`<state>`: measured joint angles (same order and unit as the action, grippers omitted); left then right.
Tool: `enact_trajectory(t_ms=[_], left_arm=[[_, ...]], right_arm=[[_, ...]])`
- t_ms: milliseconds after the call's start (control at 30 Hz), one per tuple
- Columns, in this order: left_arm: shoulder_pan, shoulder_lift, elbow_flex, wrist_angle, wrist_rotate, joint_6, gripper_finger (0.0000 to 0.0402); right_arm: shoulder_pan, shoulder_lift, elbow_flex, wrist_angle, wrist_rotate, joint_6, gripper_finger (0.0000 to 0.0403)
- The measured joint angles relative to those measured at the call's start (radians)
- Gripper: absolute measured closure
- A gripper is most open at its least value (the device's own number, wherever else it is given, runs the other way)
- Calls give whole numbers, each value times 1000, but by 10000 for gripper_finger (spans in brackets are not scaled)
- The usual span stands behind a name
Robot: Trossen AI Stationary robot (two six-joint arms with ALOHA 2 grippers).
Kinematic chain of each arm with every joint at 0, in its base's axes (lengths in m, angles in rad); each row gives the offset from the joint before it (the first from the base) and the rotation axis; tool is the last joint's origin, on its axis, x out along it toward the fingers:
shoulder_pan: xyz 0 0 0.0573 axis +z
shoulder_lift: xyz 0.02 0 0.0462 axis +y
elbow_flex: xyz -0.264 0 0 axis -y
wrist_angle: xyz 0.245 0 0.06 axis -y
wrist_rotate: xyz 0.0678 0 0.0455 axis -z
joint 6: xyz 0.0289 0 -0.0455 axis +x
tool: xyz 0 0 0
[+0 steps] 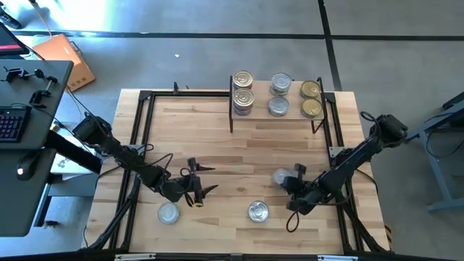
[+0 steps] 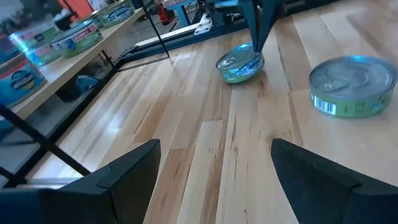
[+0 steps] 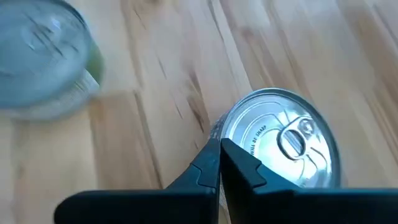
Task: Stack canned seafood by type on shelf
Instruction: Stack the green tuna can on top of the other green tuna can on the shelf
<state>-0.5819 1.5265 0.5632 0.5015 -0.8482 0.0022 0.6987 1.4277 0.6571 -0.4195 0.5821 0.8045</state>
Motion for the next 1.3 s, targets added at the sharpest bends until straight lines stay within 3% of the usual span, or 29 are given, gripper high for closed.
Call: enact_trajectory(t_ms=[133,267,400,600,800,933,1100,1300], left_arm=[[4,108,4,174,1,116,104],[28,239,65,309,16,335,104],[97,358,164,320,120,566,104],[240,525,330,314,224,771,104],[346,635,442,314,423,789,104],[381,652,468,305,494,735,105],[408,654,472,294,677,652,122],[412,654,472,297,699,582,172]], right_arm=[[-28,0,0,97,9,-89,402],[-59,0,0,183,11,-171,402],[-90,0,0,235,9,-236,402],[-133,0,1,294,3,-292,403],[-165,-1,2,343,-22,-337,403],[-176,-1,2,355,-34,-343,403],[-176,-1,2,396,-34,-377,403],[-177,-1,2,422,-34,-387,403]])
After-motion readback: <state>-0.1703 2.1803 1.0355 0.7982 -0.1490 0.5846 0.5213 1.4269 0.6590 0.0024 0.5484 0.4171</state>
